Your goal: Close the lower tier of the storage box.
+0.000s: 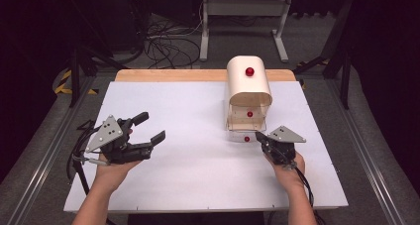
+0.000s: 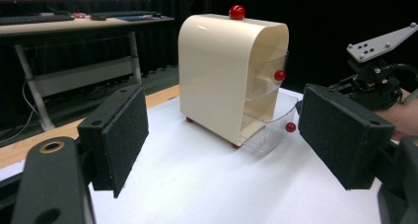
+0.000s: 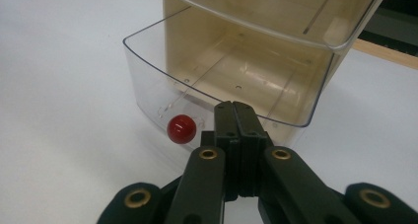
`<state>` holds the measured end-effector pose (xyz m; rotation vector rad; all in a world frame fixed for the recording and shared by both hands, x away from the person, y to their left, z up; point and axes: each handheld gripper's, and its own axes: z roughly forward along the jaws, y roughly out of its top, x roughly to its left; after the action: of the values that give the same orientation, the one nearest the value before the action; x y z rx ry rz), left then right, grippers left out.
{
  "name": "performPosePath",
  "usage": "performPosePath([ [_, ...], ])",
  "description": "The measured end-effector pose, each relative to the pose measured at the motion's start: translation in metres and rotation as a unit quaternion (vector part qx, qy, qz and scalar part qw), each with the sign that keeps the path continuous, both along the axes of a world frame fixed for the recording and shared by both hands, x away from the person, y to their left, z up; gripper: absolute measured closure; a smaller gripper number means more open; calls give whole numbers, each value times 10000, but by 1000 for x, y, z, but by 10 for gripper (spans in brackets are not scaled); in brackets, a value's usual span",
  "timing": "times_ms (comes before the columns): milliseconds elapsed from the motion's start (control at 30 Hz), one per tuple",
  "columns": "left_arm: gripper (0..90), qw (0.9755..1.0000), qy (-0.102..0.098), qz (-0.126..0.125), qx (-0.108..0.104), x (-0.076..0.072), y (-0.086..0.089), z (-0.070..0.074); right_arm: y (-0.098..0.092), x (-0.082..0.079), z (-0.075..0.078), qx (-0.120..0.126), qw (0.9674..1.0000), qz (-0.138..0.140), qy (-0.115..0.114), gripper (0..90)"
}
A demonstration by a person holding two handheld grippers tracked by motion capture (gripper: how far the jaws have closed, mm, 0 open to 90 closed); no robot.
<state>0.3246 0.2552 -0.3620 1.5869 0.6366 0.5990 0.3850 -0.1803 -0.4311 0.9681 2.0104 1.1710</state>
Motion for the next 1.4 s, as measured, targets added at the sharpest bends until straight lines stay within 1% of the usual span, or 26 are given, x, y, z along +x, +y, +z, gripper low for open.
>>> performPosePath([
  [133, 200, 10000, -25, -2, 0, 0, 1, 1, 0, 1, -1, -4, 10000, -13, -26, 900],
  [167, 201, 10000, -2, -9, 12, 0, 0, 0, 0, 1, -1, 3, 10000, -23, -33, 900],
  [367, 200, 9999, -40, 28, 93, 0, 0, 0, 1, 3, -2, -23, 10000, -40, -78, 900],
  [567, 201, 10000, -49, 59, 25, 0, 5, 1, 3, 4, -4, -24, 9999, -92, -127, 900],
  [633, 201, 10000, -51, 64, 51, -1, 6, 1, 4, 4, -5, -47, 9999, -97, -132, 900],
  [733, 204, 10000, -35, 55, 13, -1, 7, 2, 5, 5, -6, -129, 9998, -121, -124, 900],
  [900, 204, 10000, -60, 67, -24, -2, 9, 3, 5, 7, -7, -148, 9996, -192, -139, 900],
  [967, 204, 9999, -64, 83, 10, -2, 9, 3, 6, 8, -7, -159, 9996, -195, -154, 900],
  [1033, 204, 9998, -88, 151, 106, -2, 8, 3, 6, 8, -7, -197, 9995, -201, -165, 900],
  [1067, 204, 9998, -97, 152, 120, -2, 8, 3, 6, 8, -7, -214, 9994, -200, -169, 900],
  [1333, 203, 9997, -97, 153, 147, -3, 8, 3, 6, 9, -7, -200, 9991, -298, -210, 900],
  [1400, 203, 9997, -95, 137, 152, -3, 7, 3, 6, 9, -7, -230, 9991, -302, -209, 900],
])
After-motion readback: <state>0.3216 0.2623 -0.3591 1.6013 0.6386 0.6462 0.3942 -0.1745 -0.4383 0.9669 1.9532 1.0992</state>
